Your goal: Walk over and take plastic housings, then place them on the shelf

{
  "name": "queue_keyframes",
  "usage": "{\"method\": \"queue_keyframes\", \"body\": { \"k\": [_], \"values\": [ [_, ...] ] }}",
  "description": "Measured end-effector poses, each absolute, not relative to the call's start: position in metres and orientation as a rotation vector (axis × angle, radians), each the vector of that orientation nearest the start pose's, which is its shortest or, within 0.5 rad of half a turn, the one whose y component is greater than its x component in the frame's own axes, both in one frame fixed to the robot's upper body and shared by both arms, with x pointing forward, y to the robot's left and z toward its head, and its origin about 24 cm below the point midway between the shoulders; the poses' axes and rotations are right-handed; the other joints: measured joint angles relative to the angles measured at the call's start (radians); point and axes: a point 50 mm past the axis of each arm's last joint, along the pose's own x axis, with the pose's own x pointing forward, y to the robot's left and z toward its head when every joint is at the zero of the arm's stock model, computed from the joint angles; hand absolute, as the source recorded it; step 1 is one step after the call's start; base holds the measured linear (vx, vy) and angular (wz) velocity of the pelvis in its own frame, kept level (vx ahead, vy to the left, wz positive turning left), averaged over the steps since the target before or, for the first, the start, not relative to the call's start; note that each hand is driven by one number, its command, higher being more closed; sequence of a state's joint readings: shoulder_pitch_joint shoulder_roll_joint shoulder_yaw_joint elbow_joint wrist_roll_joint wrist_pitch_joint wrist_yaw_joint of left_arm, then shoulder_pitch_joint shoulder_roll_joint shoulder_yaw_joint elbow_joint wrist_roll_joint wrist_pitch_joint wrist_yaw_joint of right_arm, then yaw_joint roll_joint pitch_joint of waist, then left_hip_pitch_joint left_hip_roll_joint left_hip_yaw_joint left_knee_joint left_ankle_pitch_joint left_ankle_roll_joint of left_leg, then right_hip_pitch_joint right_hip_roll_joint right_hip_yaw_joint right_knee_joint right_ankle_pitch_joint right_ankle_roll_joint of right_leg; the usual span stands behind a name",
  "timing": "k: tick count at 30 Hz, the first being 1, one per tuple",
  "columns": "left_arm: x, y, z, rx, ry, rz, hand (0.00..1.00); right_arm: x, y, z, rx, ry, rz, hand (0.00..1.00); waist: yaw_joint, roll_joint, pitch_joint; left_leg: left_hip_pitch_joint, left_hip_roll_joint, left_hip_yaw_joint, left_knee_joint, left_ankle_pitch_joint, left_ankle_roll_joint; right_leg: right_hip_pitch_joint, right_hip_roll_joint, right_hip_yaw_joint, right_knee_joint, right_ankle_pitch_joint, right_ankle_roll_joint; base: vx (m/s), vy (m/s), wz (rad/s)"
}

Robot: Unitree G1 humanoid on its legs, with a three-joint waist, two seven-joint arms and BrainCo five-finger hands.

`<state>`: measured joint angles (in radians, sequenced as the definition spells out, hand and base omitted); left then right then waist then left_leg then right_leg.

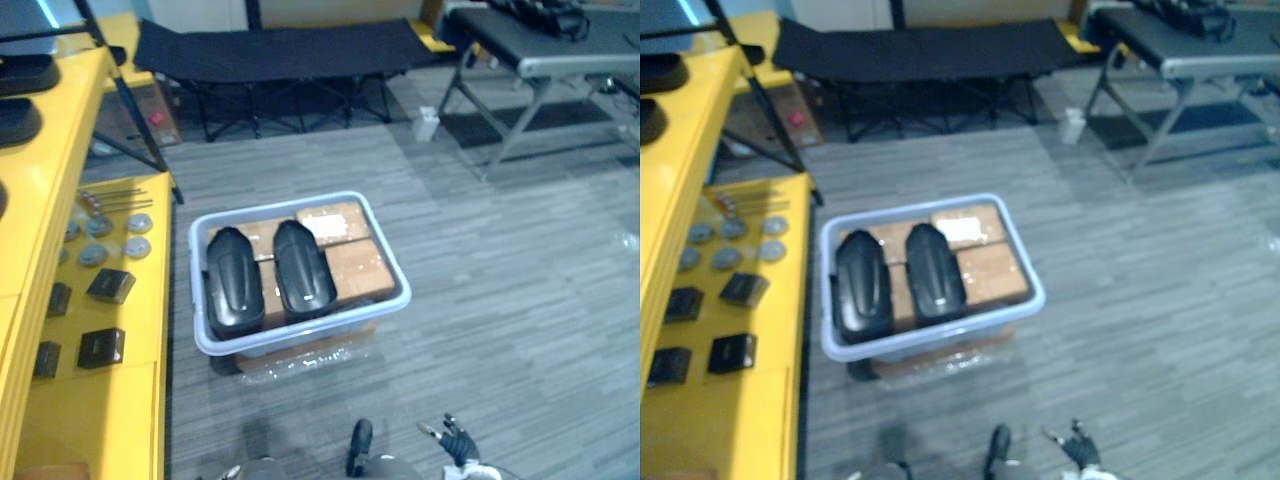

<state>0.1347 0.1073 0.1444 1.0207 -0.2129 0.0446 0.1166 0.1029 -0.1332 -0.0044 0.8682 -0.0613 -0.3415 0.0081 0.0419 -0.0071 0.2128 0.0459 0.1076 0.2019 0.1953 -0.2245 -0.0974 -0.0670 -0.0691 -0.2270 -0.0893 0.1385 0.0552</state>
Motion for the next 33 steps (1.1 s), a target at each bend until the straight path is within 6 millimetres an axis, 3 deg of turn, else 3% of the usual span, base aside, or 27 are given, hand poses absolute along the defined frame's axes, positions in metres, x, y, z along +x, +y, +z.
{"method": "queue_keyframes", "body": {
  "k": [2,3,5,9,13,18,25,29,33],
  "values": [
    [0.087,0.216,-0.159,-0.086,1.112,0.4,0.0,0.182,-0.169,-0.085,-0.237,0.372,0.103,0.0,0.001,0.001,0.004,-0.013,-0.001,-0.001,0.019,-0.014,0.008,-0.008,-0.001,0.007,0.0,0.005,0.001,0.1,0.153,-0.09],
    [0.089,0.216,-0.158,-0.079,1.104,0.391,0.0,0.19,-0.162,-0.075,-0.242,0.309,0.122,0.0,0.004,-0.001,0.005,-0.013,-0.001,-0.002,0.018,-0.017,0.008,-0.009,0.0,0.007,0.0,0.007,0.004,0.1,0.161,0.0],
    [0.094,0.218,-0.156,-0.053,1.081,0.373,0.0,0.217,-0.139,-0.034,-0.249,0.083,0.155,0.0,0.006,-0.012,0.011,-0.014,-0.006,-0.002,0.009,-0.027,0.013,-0.016,-0.003,0.008,0.0,0.013,0.011,0.09,0.166,-0.03],
    [0.095,0.221,-0.155,-0.035,1.057,0.368,0.0,0.245,-0.124,0.03,-0.206,-0.22,0.133,0.0,0.018,-0.021,0.027,-0.013,-0.036,-0.006,0.006,-0.029,0.017,-0.018,-0.02,0.011,0.0,0.028,0.027,0.06,0.115,0.0],
    [0.098,0.22,-0.154,-0.021,1.038,0.348,0.0,0.266,-0.123,0.067,-0.203,-0.35,0.115,0.0,0.025,-0.018,0.037,-0.015,-0.066,-0.027,0.022,-0.028,0.018,-0.017,-0.044,0.013,0.009,0.036,0.035,0.04,0.071,-0.05],
    [0.108,0.215,-0.152,-0.022,1.005,0.312,0.0,0.317,-0.145,0.129,-0.15,-0.424,-0.08,0.0,0.044,-0.001,0.073,-0.041,-0.091,-0.087,0.062,-0.021,0.03,-0.023,-0.07,-0.005,0.009,0.073,0.02,-0.02,0.008,0.03],
    [0.122,0.217,-0.145,-0.035,0.942,0.313,0.0,0.361,-0.18,0.133,-0.152,-0.205,-0.27,0.0,0.076,-0.01,0.146,-0.108,-0.118,-0.149,0.079,-0.018,0.035,-0.062,-0.098,-0.051,0.01,0.084,0.03,-0.05,0.004,0.18],
    [0.131,0.214,-0.141,-0.048,0.897,0.306,0.0,0.383,-0.204,0.162,-0.156,-0.18,-0.382,0.0,0.112,-0.003,0.219,-0.16,-0.122,-0.171,0.11,-0.025,0.047,-0.086,-0.104,-0.075,0.01,0.086,0.03,-0.08,-0.011,0.18],
    [0.131,0.213,-0.141,-0.05,0.895,0.308,0.0,0.39,-0.218,0.179,-0.19,-0.175,-0.425,0.0,0.119,0.005,0.242,-0.208,-0.125,-0.202,0.13,-0.032,0.058,-0.111,-0.106,-0.102,0.011,0.093,0.026,-0.05,-0.002,0.18]
  ]
}}
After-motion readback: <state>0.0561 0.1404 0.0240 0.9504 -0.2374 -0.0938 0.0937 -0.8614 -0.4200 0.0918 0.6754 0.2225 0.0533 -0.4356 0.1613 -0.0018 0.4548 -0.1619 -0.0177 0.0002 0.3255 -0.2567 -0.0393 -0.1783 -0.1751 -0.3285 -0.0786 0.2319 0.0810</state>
